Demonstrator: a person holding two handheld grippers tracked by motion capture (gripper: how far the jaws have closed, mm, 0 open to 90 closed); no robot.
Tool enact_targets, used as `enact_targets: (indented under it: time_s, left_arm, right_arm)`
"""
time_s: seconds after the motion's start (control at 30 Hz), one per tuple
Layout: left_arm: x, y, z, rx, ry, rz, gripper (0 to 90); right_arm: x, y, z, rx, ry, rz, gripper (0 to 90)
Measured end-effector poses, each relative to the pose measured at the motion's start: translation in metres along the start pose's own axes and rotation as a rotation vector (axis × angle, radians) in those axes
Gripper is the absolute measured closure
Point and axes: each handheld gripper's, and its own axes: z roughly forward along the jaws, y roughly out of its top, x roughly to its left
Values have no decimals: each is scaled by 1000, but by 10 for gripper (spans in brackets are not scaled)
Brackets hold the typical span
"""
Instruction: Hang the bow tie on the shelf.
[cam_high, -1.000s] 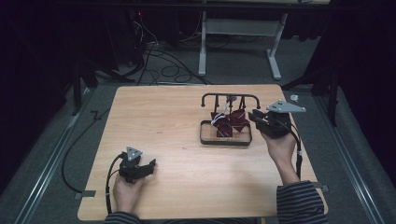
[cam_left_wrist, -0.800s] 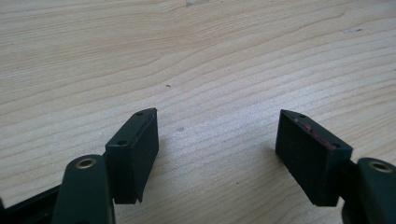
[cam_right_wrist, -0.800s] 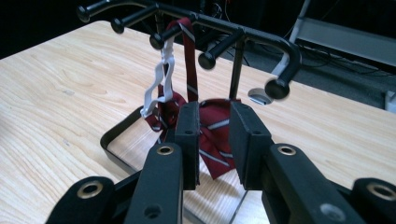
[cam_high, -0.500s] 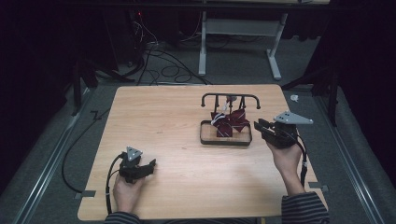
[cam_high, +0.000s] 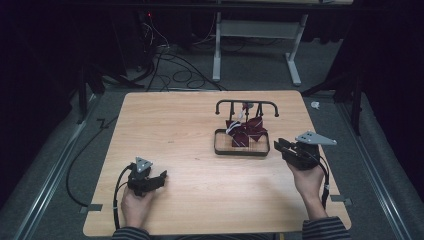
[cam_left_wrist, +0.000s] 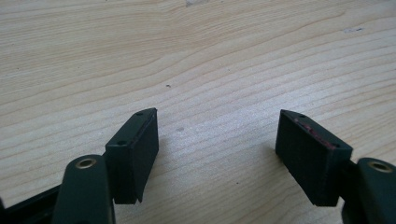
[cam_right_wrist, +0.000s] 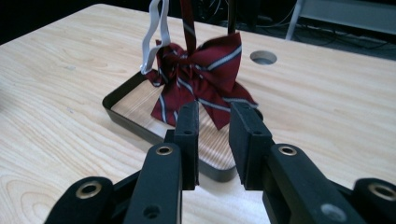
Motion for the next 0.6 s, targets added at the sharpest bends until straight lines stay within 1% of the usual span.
enact_targets:
  time_s: [0.1,0.17,0.3,0.37,0.53,0.6]
  left_arm:
    - [0,0,0,0,1,0,307]
    - [0,0,0,0,1,0,307]
    - [0,0,0,0,1,1,307]
    - [0,0,0,0,1,1,306]
    - [0,0,0,0,1,1,307]
    - [0,0,0,0,1,1,306]
  right_arm:
    - [0,-9,1,8,6,14,750]
    - [0,-11,1,6,8,15,749]
    - [0,-21,2,13,16,33,746]
    - [1,-23,3,18,18,40,746]
    - [1,-36,7,31,28,58,741]
    - [2,-38,9,33,30,62,742]
